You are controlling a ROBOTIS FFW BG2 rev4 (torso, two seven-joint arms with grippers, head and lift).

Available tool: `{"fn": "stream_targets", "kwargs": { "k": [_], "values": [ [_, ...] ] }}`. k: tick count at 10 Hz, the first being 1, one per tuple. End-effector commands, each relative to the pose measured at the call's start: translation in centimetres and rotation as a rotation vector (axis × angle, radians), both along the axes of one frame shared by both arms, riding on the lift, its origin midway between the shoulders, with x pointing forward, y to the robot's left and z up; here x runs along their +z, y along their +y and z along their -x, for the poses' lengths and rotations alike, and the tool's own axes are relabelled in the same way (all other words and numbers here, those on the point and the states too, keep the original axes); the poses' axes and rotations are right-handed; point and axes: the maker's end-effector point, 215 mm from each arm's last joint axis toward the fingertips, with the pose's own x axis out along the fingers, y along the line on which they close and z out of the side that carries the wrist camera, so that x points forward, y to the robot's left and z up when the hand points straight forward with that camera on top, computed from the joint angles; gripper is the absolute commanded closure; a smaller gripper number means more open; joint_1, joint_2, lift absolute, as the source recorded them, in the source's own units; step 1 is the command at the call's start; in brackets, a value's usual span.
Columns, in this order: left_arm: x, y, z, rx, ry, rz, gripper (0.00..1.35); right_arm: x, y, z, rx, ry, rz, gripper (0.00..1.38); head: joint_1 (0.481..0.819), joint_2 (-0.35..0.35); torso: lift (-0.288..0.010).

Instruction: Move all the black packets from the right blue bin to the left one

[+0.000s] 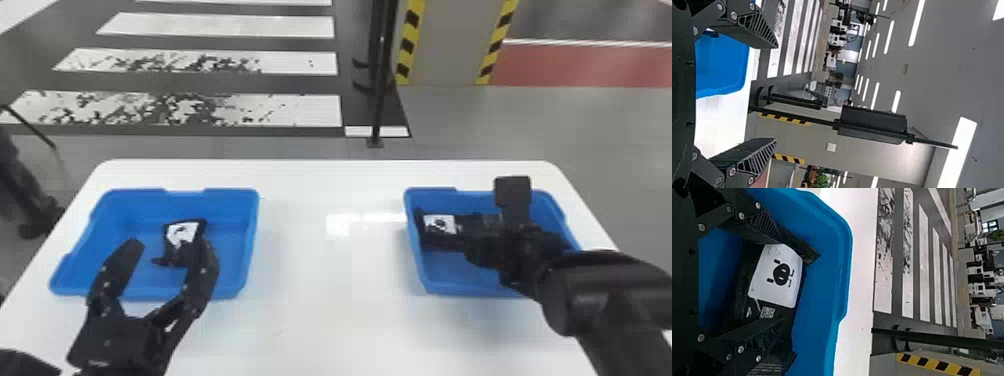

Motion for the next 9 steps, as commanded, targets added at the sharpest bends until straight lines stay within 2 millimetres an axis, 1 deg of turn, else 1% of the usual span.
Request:
{"fn": "stream_targets", "kwargs": {
  "k": [1, 2, 3, 4, 5, 6, 7, 8, 9],
  "values": [
    [-0.1, 0.0, 0.0, -0.001, 0.004, 0.000, 0.20, -1.7, -0.1, 1.3, -0.007, 0.081, 0.002, 0.59, 0.695, -0.036, -0.140],
    [-0.2, 0.1, 0.0, 0.000, 0.006, -0.005, 0.20, -2.1, 0.1, 1.9, -0.011, 0.099, 0.003, 1.17, 0.695, -0.037, -0.140],
    [-0.4, 0.2, 0.1, 0.002, 0.011, -0.004, 0.20, -2.1, 1.3, 2.5, -0.010, 0.094, -0.052, 1.18, 0.695, -0.037, -0.140],
    [-0.5, 0.2, 0.0, 0.001, 0.013, -0.004, 0.20, -2.3, 1.9, 2.7, -0.013, 0.101, -0.081, 1.18, 0.695, -0.034, -0.140],
    [-0.5, 0.1, 0.0, -0.002, 0.013, -0.003, 0.20, -2.6, 1.9, 2.9, -0.014, 0.108, -0.087, 1.20, 0.695, -0.022, -0.140],
    [-0.6, 0.2, 0.1, 0.000, 0.016, -0.004, 0.20, -2.5, 1.7, 3.0, -0.025, 0.100, -0.103, 1.21, 0.695, -0.013, -0.140],
    [-0.4, 0.2, 0.0, 0.000, 0.008, -0.006, 0.20, -1.5, 1.7, 2.9, -0.040, 0.059, -0.140, 1.21, 0.695, -0.013, -0.140],
    [0.1, 0.2, 0.1, 0.003, -0.011, -0.004, 0.20, 0.6, 1.2, 2.9, -0.055, 0.001, -0.156, 1.21, 0.695, -0.015, -0.140],
    [0.9, 0.3, 0.2, 0.009, -0.037, -0.004, 0.20, 3.7, 1.3, 3.1, -0.054, -0.068, -0.184, 1.21, 0.695, -0.015, -0.140]
  ]
}}
